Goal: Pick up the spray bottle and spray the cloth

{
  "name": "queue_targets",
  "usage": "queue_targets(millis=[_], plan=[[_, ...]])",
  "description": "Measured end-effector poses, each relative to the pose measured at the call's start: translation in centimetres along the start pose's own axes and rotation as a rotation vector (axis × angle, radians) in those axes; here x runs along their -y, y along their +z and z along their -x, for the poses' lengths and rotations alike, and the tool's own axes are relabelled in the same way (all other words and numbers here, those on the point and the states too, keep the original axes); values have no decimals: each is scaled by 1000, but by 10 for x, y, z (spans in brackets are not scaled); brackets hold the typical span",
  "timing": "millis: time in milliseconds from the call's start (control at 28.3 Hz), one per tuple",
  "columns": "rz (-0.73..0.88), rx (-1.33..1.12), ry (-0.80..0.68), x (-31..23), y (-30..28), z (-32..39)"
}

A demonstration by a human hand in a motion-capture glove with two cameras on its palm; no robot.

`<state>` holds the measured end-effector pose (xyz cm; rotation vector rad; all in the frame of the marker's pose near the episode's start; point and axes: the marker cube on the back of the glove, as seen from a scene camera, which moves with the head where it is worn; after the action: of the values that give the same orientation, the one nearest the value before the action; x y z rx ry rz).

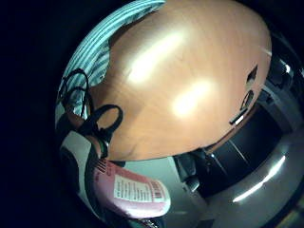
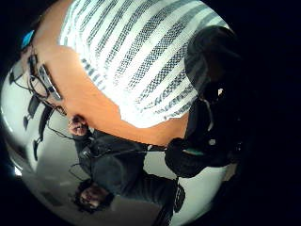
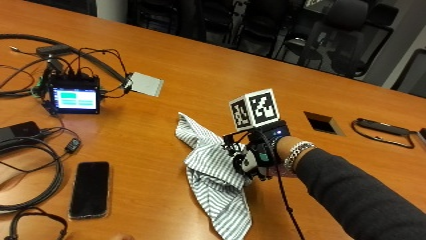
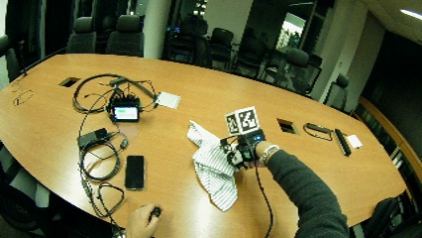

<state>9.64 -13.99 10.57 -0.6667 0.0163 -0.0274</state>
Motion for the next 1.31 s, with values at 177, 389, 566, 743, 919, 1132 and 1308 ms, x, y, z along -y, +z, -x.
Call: queue_targets(millis=[177, 389, 566, 743, 919, 1132, 1308], plan=[[-89, 72, -48, -15, -26, 5], [-352, 298, -274, -43, -92, 43], [-496, 466, -455, -47, -119, 80], [-665, 593, -581, -41, -138, 110], [-934, 682, -634, -18, -146, 122], [-1309, 833, -542, 10, -127, 109], [-1454, 1014, -397, 33, -98, 93]])
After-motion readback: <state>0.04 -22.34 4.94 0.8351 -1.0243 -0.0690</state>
